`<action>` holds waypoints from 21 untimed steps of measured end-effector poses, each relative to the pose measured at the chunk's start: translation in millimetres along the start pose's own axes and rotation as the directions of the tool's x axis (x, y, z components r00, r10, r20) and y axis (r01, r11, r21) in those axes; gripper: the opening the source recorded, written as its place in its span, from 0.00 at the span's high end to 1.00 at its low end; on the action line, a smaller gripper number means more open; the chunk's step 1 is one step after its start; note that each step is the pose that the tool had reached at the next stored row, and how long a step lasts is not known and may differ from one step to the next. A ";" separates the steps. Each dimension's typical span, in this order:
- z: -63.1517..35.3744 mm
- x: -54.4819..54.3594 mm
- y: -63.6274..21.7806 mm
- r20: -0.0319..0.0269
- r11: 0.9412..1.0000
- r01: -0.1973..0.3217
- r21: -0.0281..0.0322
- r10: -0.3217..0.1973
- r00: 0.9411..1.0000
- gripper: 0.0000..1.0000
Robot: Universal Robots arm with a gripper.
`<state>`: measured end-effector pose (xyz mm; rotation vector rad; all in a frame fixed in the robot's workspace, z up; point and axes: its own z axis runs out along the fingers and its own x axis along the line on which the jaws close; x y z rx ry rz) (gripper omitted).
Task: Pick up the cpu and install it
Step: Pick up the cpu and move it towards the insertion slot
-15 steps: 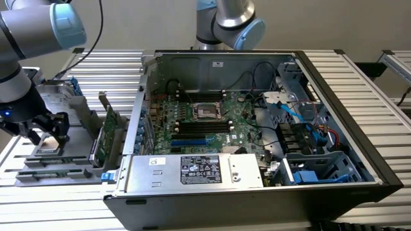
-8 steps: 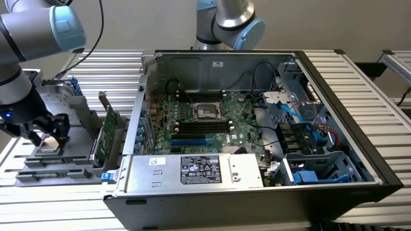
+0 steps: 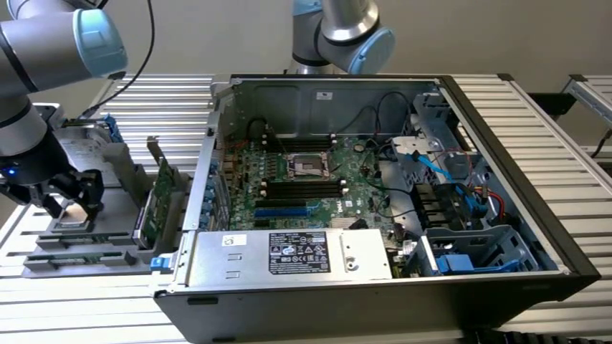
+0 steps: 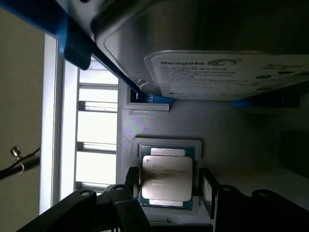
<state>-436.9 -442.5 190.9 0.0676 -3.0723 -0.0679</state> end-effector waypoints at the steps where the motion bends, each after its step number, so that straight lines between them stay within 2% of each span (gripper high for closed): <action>1: 0.0 0.1 0.1 0.000 1.000 -0.001 0.000 0.001 1.000 0.38; 21: 4.1 1.2 0.5 0.001 1.000 -0.017 -0.001 0.017 1.000 0.38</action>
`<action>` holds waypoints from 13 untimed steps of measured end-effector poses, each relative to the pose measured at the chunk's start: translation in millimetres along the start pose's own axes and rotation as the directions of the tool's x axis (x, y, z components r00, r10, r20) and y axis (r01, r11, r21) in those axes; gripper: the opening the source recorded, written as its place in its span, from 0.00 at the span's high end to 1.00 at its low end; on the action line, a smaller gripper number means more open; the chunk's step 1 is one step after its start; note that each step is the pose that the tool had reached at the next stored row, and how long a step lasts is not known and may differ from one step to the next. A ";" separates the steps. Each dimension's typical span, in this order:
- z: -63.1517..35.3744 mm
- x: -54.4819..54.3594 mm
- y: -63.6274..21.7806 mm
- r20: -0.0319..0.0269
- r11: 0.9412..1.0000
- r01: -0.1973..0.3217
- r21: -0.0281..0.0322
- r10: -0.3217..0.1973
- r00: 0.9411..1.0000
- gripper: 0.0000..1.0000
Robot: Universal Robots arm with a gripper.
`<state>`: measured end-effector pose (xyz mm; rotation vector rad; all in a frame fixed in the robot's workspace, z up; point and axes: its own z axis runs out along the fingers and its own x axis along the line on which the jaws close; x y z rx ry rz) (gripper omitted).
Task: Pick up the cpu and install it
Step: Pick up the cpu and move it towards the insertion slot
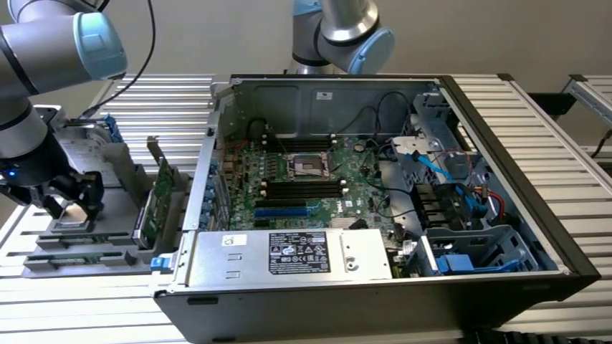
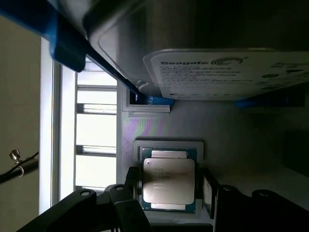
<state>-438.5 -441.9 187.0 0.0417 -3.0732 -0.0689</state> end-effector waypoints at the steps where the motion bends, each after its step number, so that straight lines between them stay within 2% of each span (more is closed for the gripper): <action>1: 0.0 0.0 0.0 0.000 1.000 0.000 0.000 0.000 1.000 0.38; 13: 1.0 -0.1 -0.1 0.000 1.000 0.000 0.000 0.000 1.000 0.41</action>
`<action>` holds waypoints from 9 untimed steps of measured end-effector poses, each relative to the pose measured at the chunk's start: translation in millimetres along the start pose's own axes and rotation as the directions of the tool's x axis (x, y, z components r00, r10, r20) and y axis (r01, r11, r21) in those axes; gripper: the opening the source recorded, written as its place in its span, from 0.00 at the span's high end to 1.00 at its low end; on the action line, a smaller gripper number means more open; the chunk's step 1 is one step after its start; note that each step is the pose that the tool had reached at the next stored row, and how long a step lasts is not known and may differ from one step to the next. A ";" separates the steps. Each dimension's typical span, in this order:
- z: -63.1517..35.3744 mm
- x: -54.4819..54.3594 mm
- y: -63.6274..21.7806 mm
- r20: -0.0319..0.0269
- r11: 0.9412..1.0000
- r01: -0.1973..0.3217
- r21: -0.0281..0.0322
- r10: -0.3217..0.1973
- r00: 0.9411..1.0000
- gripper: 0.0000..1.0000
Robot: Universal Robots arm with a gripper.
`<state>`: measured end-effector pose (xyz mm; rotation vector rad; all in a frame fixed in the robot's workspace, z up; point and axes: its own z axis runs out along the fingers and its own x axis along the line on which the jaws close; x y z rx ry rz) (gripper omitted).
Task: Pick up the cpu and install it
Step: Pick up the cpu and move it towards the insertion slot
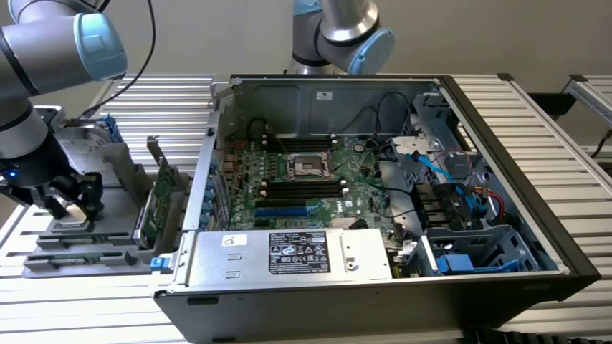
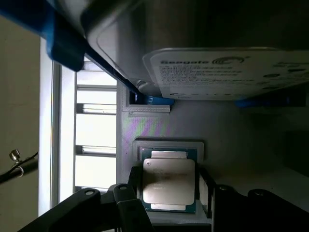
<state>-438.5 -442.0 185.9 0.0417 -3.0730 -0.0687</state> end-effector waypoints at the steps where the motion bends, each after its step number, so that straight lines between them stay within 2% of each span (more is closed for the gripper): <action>1: 0.0 0.0 0.0 0.000 1.000 0.000 0.000 0.000 1.000 0.46; 9: 0.2 0.0 0.0 0.000 1.000 0.000 0.000 0.000 1.000 0.46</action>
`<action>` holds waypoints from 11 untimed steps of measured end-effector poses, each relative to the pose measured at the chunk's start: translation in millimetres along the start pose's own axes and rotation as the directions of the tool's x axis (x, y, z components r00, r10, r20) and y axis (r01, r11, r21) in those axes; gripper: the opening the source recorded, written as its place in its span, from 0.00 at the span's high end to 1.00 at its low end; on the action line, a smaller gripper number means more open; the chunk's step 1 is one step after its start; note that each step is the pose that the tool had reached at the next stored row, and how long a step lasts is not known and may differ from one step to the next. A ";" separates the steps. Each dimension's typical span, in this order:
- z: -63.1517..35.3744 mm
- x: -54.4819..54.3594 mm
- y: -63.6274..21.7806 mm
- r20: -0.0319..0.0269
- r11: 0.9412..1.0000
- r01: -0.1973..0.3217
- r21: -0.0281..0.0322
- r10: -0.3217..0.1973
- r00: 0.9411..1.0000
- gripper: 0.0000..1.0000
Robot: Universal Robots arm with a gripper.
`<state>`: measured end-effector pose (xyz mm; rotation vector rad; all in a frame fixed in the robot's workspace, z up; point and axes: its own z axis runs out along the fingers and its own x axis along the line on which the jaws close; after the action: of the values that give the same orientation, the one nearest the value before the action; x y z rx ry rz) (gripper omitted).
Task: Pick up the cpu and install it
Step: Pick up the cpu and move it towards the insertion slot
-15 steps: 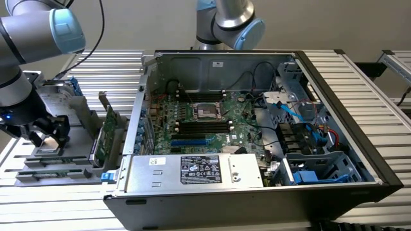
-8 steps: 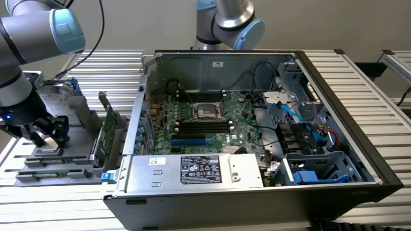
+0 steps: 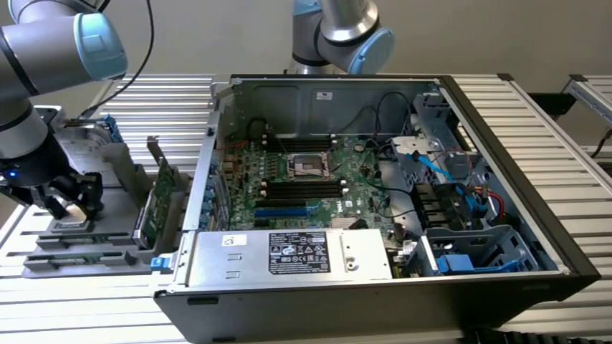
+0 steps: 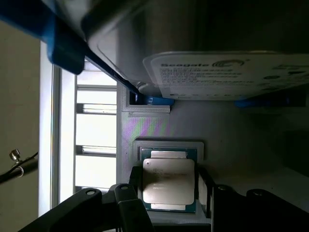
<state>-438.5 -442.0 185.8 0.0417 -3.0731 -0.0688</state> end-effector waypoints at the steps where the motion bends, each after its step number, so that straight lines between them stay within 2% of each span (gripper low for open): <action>1: 0.0 0.0 0.0 0.000 1.000 0.000 0.000 0.000 1.000 0.46; 6: -1.0 0.0 0.1 0.000 1.000 0.000 0.000 0.000 1.000 0.46; 11: -6.8 0.4 0.3 0.000 1.000 0.000 0.000 0.000 1.000 0.46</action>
<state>-438.4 -441.9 192.6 0.0417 -3.0732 -0.0690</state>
